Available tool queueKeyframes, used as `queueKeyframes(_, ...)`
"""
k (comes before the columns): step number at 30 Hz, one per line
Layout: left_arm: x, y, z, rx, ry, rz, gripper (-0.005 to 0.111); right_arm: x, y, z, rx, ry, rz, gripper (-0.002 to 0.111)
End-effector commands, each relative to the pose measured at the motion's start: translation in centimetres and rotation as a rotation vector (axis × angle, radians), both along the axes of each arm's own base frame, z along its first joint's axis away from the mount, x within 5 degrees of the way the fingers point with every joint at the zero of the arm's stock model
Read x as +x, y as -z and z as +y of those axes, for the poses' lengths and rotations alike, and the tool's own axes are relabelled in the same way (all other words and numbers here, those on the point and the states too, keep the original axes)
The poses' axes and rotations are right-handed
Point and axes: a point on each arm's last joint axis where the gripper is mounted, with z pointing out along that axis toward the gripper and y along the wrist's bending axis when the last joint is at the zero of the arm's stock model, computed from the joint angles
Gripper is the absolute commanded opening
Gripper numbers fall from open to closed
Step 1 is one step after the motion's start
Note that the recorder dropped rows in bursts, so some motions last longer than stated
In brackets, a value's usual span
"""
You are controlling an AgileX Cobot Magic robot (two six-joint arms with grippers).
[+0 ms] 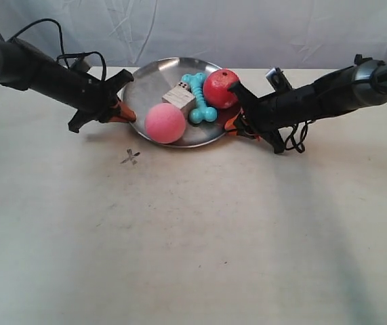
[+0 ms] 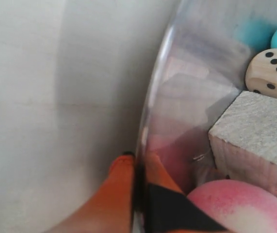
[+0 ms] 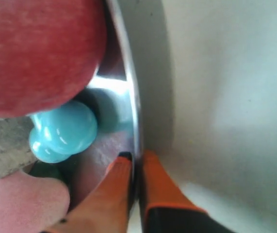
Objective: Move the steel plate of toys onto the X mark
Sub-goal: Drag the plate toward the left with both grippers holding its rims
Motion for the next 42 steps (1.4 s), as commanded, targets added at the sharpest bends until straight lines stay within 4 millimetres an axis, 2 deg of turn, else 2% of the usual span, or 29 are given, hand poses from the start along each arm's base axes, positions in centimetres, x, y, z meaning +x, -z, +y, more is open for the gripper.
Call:
queueKeyframes(1,-0.7,-2.1,-0.9,-0.042,0.086,0.004,0.000,-1.0,-1.9,1.8,0.085,-0.145,-0.004,-0.001)
queueKeyframes(7,-1.4,-2.2,-1.1,-0.059,0.109,0.081,0.000,-1.6,-2.8,2.3,0.153,-0.214,0.017,-0.001)
queueKeyframes(14,-2.2,-2.4,-1.2,-0.075,0.182,0.143,0.000,-2.0,-5.2,2.3,0.148,-0.236,0.011,-0.001)
queueKeyframes(17,-2.6,-3.4,-1.1,-0.055,0.215,0.133,0.000,-2.3,-6.3,2.2,0.111,-0.254,0.015,-0.001)
queueKeyframes(22,-3.1,-5.3,-1.1,-0.051,0.235,0.104,0.000,-3.0,-7.0,2.1,0.086,-0.307,0.039,-0.001)
queueKeyframes(28,-4.6,-6.7,-0.8,-0.024,0.323,0.079,0.000,-3.8,-7.8,3.1,0.100,-0.390,0.049,-0.001)
queueKeyframes(35,-7.4,-6.9,0.5,0.051,0.350,0.140,0.000,-5.0,-9.0,5.5,0.072,-0.487,0.032,-0.001)
queueKeyframes(42,-9.5,-7.5,3.8,0.085,0.294,0.163,0.000,-5.7,-9.1,6.9,0.082,-0.535,0.047,-0.001)
